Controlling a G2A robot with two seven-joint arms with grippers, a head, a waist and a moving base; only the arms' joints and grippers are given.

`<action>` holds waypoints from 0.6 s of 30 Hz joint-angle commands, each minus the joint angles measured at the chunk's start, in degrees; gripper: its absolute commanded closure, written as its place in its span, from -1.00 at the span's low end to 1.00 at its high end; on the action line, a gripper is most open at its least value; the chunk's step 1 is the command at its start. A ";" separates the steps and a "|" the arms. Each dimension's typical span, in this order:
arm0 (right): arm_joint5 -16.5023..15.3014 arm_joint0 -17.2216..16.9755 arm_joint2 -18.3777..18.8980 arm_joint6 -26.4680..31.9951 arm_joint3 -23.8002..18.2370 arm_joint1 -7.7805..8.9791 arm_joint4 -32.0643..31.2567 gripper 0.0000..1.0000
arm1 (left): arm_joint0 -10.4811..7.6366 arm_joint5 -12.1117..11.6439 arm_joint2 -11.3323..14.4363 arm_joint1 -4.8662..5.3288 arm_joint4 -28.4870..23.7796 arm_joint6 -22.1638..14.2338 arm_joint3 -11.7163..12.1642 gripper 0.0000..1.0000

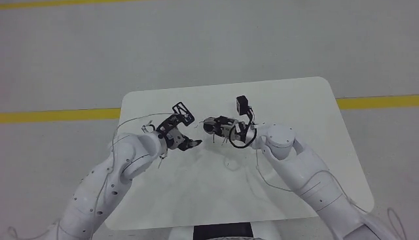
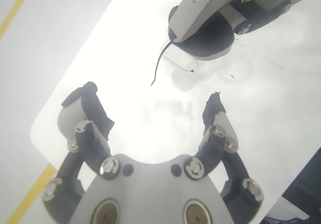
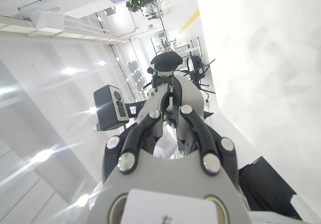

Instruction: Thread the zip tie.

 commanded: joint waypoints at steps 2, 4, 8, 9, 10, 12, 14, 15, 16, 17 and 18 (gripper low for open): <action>-2.55 -1.25 1.27 -0.04 -0.82 0.43 -1.77 1.00 | 0.09 -0.01 -2.04 0.76 -8.57 0.05 1.44 -1.00; -4.18 -1.99 2.25 0.31 -1.41 0.75 -2.87 1.00 | -0.12 -0.01 -3.02 1.48 -13.92 0.11 2.06 -1.00; -7.86 -3.73 4.34 1.97 -2.51 1.45 -4.74 1.00 | -1.09 -0.01 -4.37 3.52 -28.47 -1.48 3.39 -1.00; -8.82 -4.14 4.85 2.39 -2.83 1.62 -5.30 1.00 | -1.59 -0.01 -4.78 4.19 -33.12 -2.43 4.06 -1.00; -9.24 -4.45 5.14 2.60 -2.96 1.74 -5.75 1.00 | -1.97 -0.01 -5.07 4.64 -36.84 -3.22 4.83 -1.00; -9.25 -4.97 5.63 2.85 -3.41 1.90 -5.91 1.00 | -3.15 -0.01 -5.46 5.47 -45.84 -6.11 6.72 -1.00; -9.64 -5.19 5.78 3.46 -3.71 2.01 -6.35 1.00 | -4.51 -0.01 -5.11 5.89 -53.10 -9.59 7.81 -1.00; -9.73 -5.23 5.78 3.73 -3.78 2.04 -6.49 1.00 | -5.35 -0.01 -4.93 6.00 -56.60 -11.52 8.77 -1.00; -9.73 -5.23 5.78 3.73 -3.78 2.04 -6.49 1.00 | -6.45 -0.01 -4.70 6.07 -59.56 -14.00 10.64 -1.00; -9.73 -5.23 5.78 3.73 -3.78 2.04 -6.49 1.00 | -6.45 -0.01 -4.70 6.07 -59.56 -14.00 10.64 -1.00; -9.73 -5.23 5.78 3.73 -3.78 2.04 -6.49 1.00 | -6.45 -0.01 -4.70 6.07 -59.56 -14.00 10.64 -1.00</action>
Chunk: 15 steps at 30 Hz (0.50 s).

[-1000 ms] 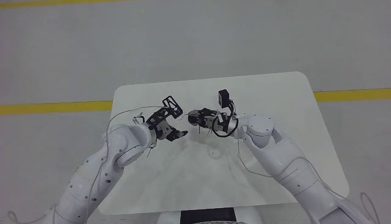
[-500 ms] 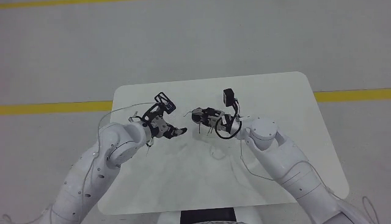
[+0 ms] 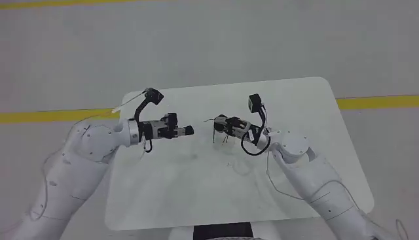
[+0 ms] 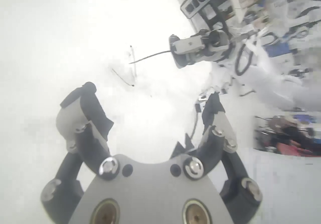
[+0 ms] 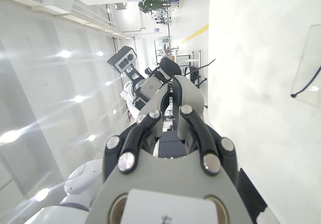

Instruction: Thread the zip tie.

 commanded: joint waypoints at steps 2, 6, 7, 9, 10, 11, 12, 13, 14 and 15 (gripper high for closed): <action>0.02 0.01 -0.01 -0.03 0.01 -0.01 0.02 1.00 | 0.03 0.00 -0.01 -0.02 0.20 0.28 -0.21 -1.00; 0.02 0.01 -0.01 -0.03 0.01 -0.01 0.02 1.00 | 0.03 0.00 -0.01 -0.02 0.20 0.28 -0.21 -1.00; -0.08 -0.08 0.00 -0.17 -0.01 -0.02 0.16 1.00 | 0.12 0.00 0.16 -0.06 -0.24 0.38 -0.36 -1.00; -1.27 -0.49 0.21 0.16 0.27 0.01 0.71 1.00 | -0.26 0.00 0.91 -0.34 -8.03 -1.92 0.46 -1.00; -2.39 -0.53 0.21 0.91 0.28 0.05 0.55 1.00 | -0.86 0.00 0.82 -0.43 -10.77 -3.28 2.02 -1.00; -3.72 -0.79 0.26 1.95 0.45 0.05 1.59 1.00 | -1.40 0.00 0.86 -0.60 -14.00 -4.61 3.65 -1.00; -4.99 -0.92 0.45 3.10 0.95 0.07 2.69 1.00 | -2.21 0.00 1.06 -0.88 -17.64 -6.89 5.27 -1.00; -6.08 -0.88 0.43 4.34 1.24 0.09 3.00 1.00 | -2.75 0.00 1.31 -1.16 -20.93 -9.26 6.48 -1.00; -7.26 -0.84 0.33 6.04 1.67 0.11 3.64 1.00 | -3.27 0.00 1.48 -1.49 -23.97 -11.77 8.00 -1.00; -8.44 -0.70 0.44 7.44 2.49 0.12 4.74 1.00 | -4.17 0.00 1.51 -1.91 -25.91 -14.43 10.05 -1.00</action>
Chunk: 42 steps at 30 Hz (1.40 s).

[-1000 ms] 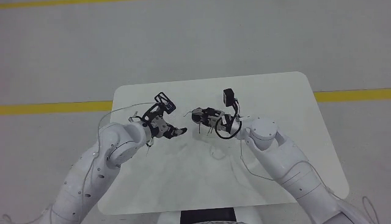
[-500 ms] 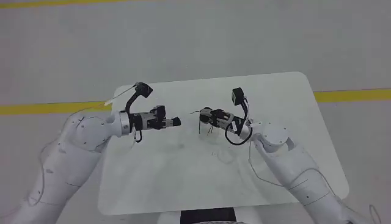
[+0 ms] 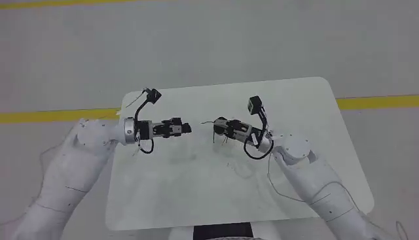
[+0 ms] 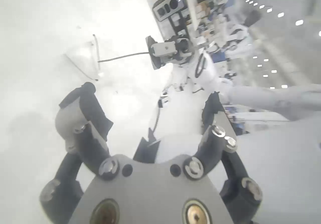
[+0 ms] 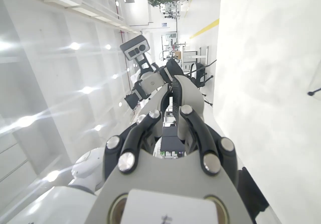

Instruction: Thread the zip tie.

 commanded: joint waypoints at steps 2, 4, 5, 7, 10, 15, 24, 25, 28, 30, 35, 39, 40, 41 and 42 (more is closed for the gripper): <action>-3.26 0.46 -0.07 4.37 1.47 0.02 2.00 1.00 | -1.98 0.00 0.49 -1.14 -5.80 -6.96 4.60 -1.00; -5.10 0.99 0.07 7.18 2.66 0.06 3.43 1.00 | -3.27 0.00 0.67 -2.14 -7.80 -10.52 7.21 -1.00; -5.76 1.21 0.20 8.43 3.19 0.09 4.20 1.00 | -3.66 0.00 0.66 -2.60 -8.99 -12.15 8.28 -1.00; -6.98 1.66 0.58 10.63 4.30 0.15 5.75 1.00 | -4.38 0.00 0.86 -3.63 -10.72 -13.06 10.51 -1.00; -8.45 2.16 0.90 14.16 5.52 0.22 8.27 1.00 | -5.27 0.00 2.11 -4.78 -11.75 -13.06 12.80 -1.00; -9.95 2.84 0.65 18.11 7.01 0.12 11.97 1.00 | -6.96 0.00 4.52 -6.15 -13.97 -13.06 16.34 -1.00; -11.76 4.88 -2.35 21.22 9.56 -0.84 16.70 1.00 | -9.33 0.00 8.83 -8.35 -19.65 -13.06 20.05 -1.00; -11.76 5.19 -2.70 21.29 9.85 -0.97 16.92 1.00 | -9.51 0.00 9.15 -8.50 -20.07 -13.06 20.42 -1.00; -11.76 6.04 -3.60 21.16 10.64 -1.40 17.60 1.00 | -10.06 0.00 10.08 -8.97 -21.05 -13.06 21.10 -1.00; -11.76 6.04 -3.60 21.16 10.64 -1.40 17.60 1.00 | -10.20 0.00 10.06 -8.97 -20.57 -13.06 21.26 -1.00; -11.76 6.04 -3.60 21.16 10.64 -1.40 17.60 1.00 | -10.20 0.00 10.06 -8.97 -20.57 -13.06 21.26 -1.00; -11.54 5.69 -3.59 20.02 10.14 -1.46 18.10 1.00 | -9.59 1.01 10.36 -9.10 -22.09 -12.36 20.41 -1.00; -11.76 5.57 -3.56 20.29 10.01 -1.49 18.57 1.00 | -9.60 1.31 10.37 -9.10 -22.24 -12.27 20.90 -1.00; -11.76 5.50 -3.48 21.21 10.11 -1.55 19.77 1.00 | -9.70 1.46 10.56 -9.14 -22.22 -12.40 21.28 -1.00; -11.76 5.56 -3.34 21.86 10.40 -1.60 20.45 1.00 | -9.56 1.72 10.89 -9.26 -23.64 -13.06 21.13 -1.00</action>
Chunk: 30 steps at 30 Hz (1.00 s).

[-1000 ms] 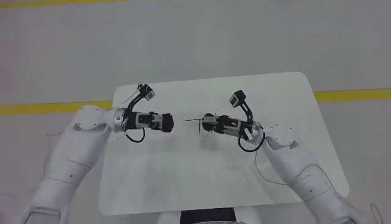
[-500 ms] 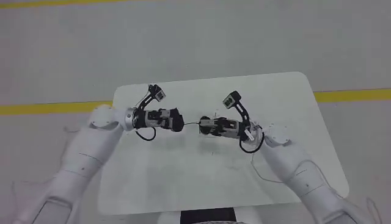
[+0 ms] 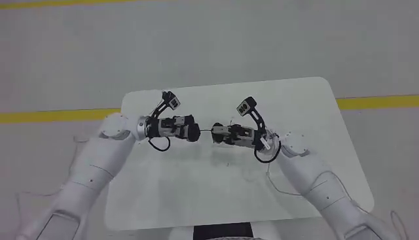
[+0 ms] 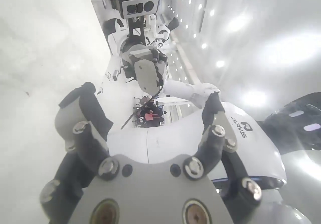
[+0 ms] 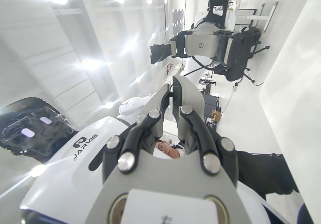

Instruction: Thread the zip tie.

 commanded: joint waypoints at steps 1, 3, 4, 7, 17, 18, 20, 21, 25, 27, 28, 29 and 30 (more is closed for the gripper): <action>-0.01 0.14 0.26 1.24 0.68 -0.08 1.01 1.00 | 0.23 0.42 0.86 -0.17 -2.46 -0.57 -0.24 -1.00; -0.01 0.24 0.53 2.30 1.43 -0.31 2.46 1.00 | 0.03 0.55 2.01 -0.03 -3.23 -0.57 -0.13 -1.00; -0.01 0.38 0.71 2.61 1.86 -0.41 2.71 1.00 | -0.09 0.67 2.62 0.05 -3.78 -0.57 -0.26 -1.00; -0.01 0.82 0.82 4.35 3.18 -0.92 4.28 1.00 | -0.97 0.54 4.46 0.52 -4.07 -0.57 0.56 -1.00; -0.01 1.30 1.02 5.03 3.84 -1.19 4.35 1.00 | -1.92 -0.54 6.13 0.77 -1.75 0.76 0.57 -1.00; 0.28 1.04 0.91 3.94 3.41 -1.20 3.93 1.00 | -1.61 -0.19 6.20 0.76 -1.75 1.35 -0.04 -1.00; 0.88 0.62 0.62 2.90 2.45 -1.21 3.20 1.00 | -1.22 0.30 6.06 0.80 -2.33 1.27 -0.54 -1.00; 0.97 0.54 0.56 2.73 2.28 -1.22 3.04 1.00 | -1.17 0.49 6.04 0.82 -2.42 1.01 -0.63 -1.00; 1.56 0.79 -0.14 3.07 2.18 -1.35 2.64 1.00 | -1.19 0.86 6.04 0.80 -2.60 0.21 -0.58 -1.00; 1.62 1.00 -0.46 3.12 2.29 -1.45 2.56 1.00 | -1.25 0.94 6.10 0.76 -2.63 0.06 -0.52 -1.00; 1.65 1.08 -0.56 3.21 2.37 -1.48 2.61 1.00 | -1.29 0.99 6.13 0.73 -2.67 -0.02 -0.50 -1.00; 1.69 1.17 -0.64 3.30 2.48 -1.51 2.61 1.00 | -1.31 1.08 6.20 0.70 -2.80 -0.23 -0.51 -1.00; 1.73 1.29 -0.74 3.37 2.65 -1.54 2.59 1.00 | -1.39 1.16 6.25 0.65 -2.98 -0.52 -0.42 -1.00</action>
